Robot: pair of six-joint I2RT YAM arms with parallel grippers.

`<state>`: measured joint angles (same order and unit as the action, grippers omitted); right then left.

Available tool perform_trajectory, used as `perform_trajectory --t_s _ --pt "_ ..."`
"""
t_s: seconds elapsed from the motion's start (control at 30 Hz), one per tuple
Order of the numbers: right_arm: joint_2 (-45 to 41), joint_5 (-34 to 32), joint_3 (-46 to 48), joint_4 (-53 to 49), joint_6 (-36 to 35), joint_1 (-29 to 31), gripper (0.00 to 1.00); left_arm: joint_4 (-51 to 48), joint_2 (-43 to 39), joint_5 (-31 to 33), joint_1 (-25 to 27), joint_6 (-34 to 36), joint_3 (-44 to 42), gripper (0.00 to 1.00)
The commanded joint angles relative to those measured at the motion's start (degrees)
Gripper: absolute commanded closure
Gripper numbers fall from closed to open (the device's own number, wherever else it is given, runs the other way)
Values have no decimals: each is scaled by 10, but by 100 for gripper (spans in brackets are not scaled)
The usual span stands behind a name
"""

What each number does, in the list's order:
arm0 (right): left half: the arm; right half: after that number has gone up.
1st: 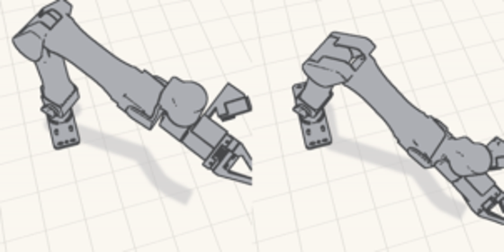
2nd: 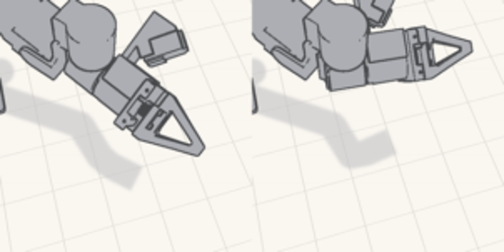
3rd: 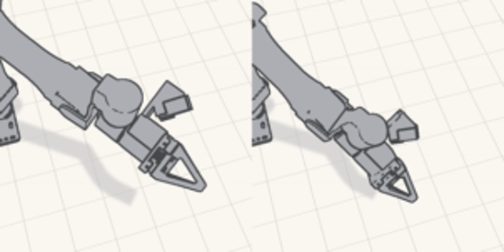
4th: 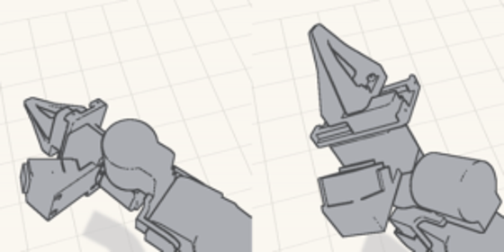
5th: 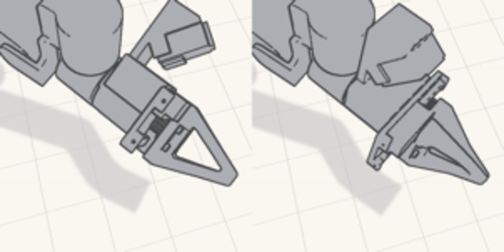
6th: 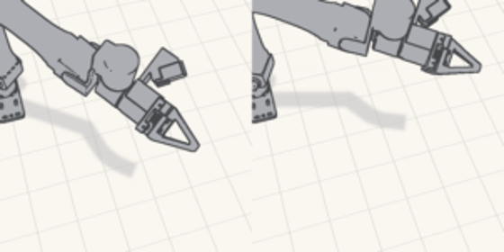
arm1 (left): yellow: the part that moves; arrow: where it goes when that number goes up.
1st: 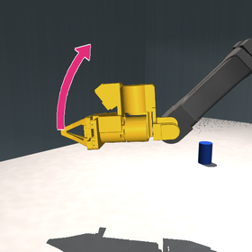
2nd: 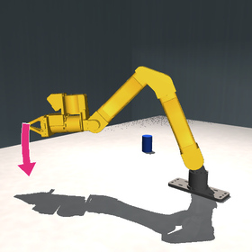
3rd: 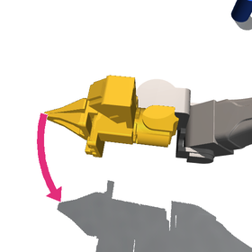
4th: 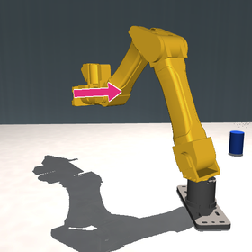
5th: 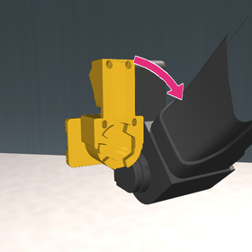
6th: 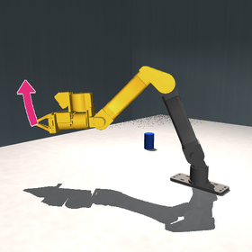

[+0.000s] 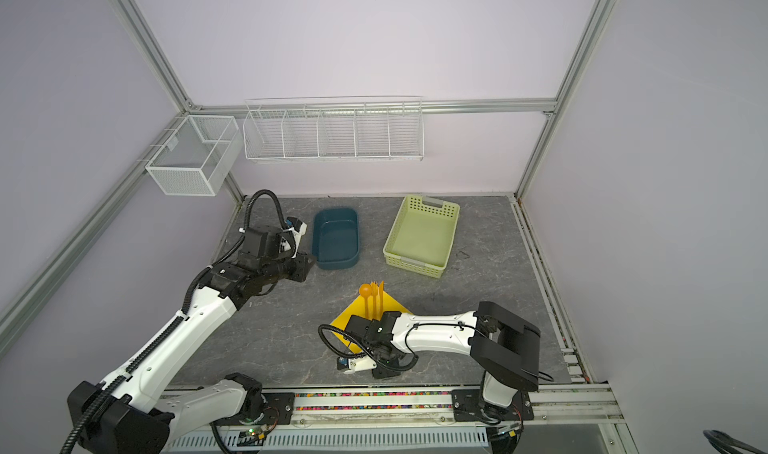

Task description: Place the utensils on the paper napkin and roll it up

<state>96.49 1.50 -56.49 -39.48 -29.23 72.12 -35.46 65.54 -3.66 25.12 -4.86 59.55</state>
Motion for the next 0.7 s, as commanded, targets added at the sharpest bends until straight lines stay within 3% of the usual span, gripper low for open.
perform_trajectory --t_s 0.0,0.27,0.67 --pt "15 -3 -12 8 -15 12 62 0 -9 2 -3 0 -7 66" --pt "32 -3 -20 10 -5 17 65 0 -8 1 -3 -1 -6 67" --pt "23 -14 -20 13 9 24 88 0 -6 -2 -3 -1 -6 66"
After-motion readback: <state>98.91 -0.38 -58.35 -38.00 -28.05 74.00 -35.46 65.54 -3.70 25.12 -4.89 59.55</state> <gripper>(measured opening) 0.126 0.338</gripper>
